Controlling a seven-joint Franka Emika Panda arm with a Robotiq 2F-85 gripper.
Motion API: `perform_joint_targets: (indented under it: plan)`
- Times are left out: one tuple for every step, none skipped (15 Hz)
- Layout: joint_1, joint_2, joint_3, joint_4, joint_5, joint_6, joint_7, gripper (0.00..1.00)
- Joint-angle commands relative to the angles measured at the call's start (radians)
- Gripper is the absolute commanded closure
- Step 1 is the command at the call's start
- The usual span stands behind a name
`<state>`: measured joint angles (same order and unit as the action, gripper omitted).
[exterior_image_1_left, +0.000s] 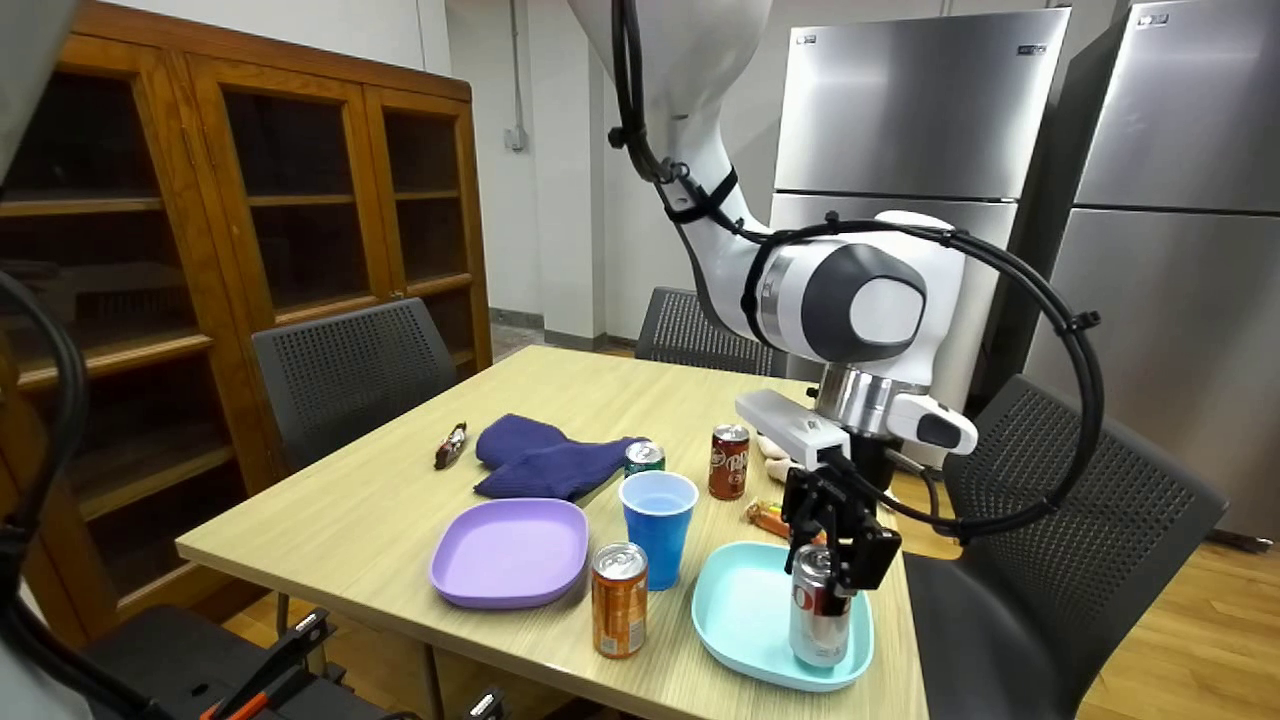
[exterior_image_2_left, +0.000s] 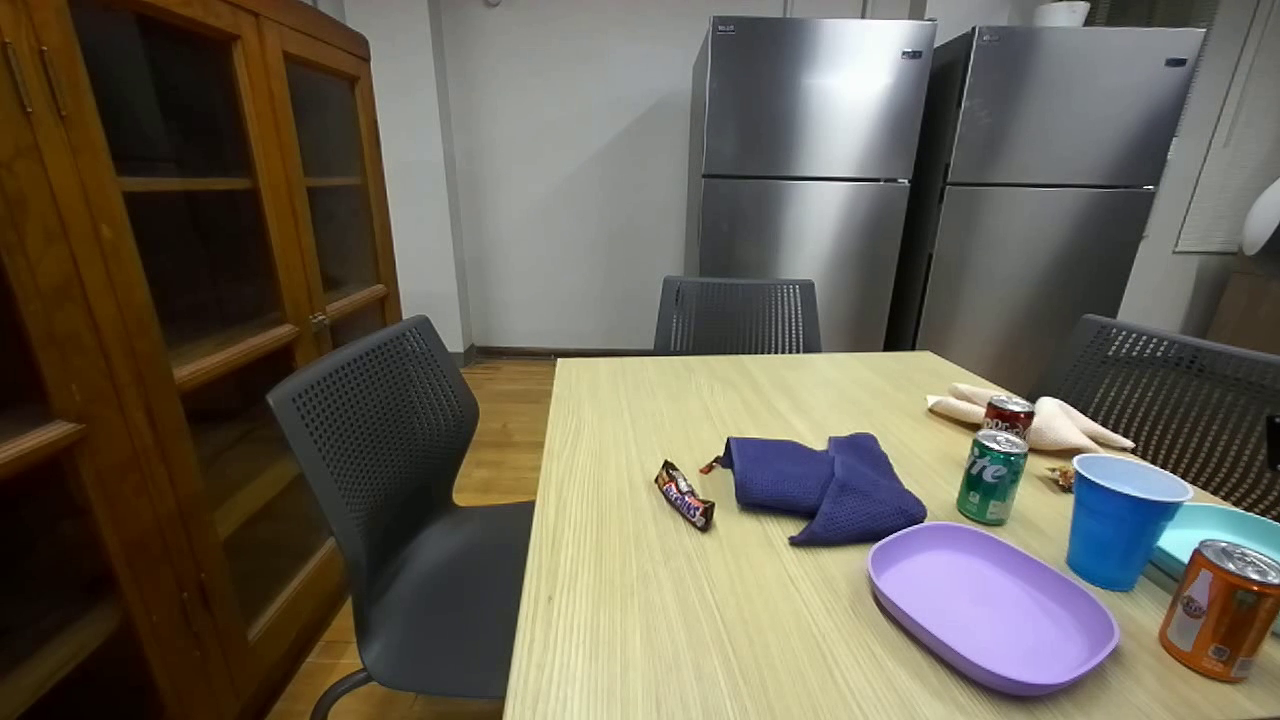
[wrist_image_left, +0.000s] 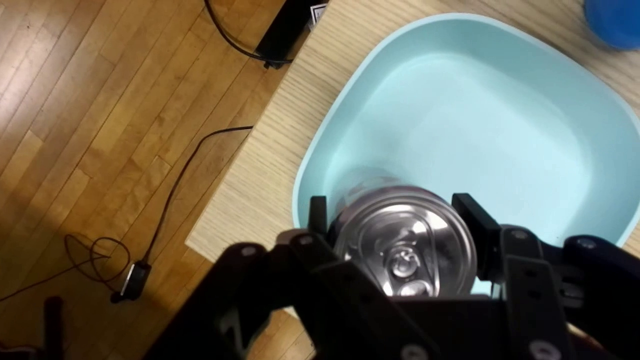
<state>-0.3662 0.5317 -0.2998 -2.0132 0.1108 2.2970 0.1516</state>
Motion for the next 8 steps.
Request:
perform_joint_targets:
  plan:
    - [-0.008,0.006,0.013,0.016,0.019,0.007,-0.013,0.62]
    - [-0.008,0.006,0.013,0.014,0.018,0.010,-0.014,0.62]
    - [-0.008,0.006,0.013,0.014,0.019,0.012,-0.015,0.62]
    - [-0.008,0.005,0.013,0.013,0.018,0.014,-0.014,0.62]
    - [-0.007,0.004,0.013,0.012,0.018,0.014,-0.015,0.62]
    - [-0.003,0.001,0.012,0.008,0.013,0.016,-0.012,0.12]
    - [-0.002,-0.003,0.012,0.005,0.011,0.015,-0.014,0.11]
    - [-0.003,-0.014,0.014,-0.002,0.016,0.019,-0.018,0.06]
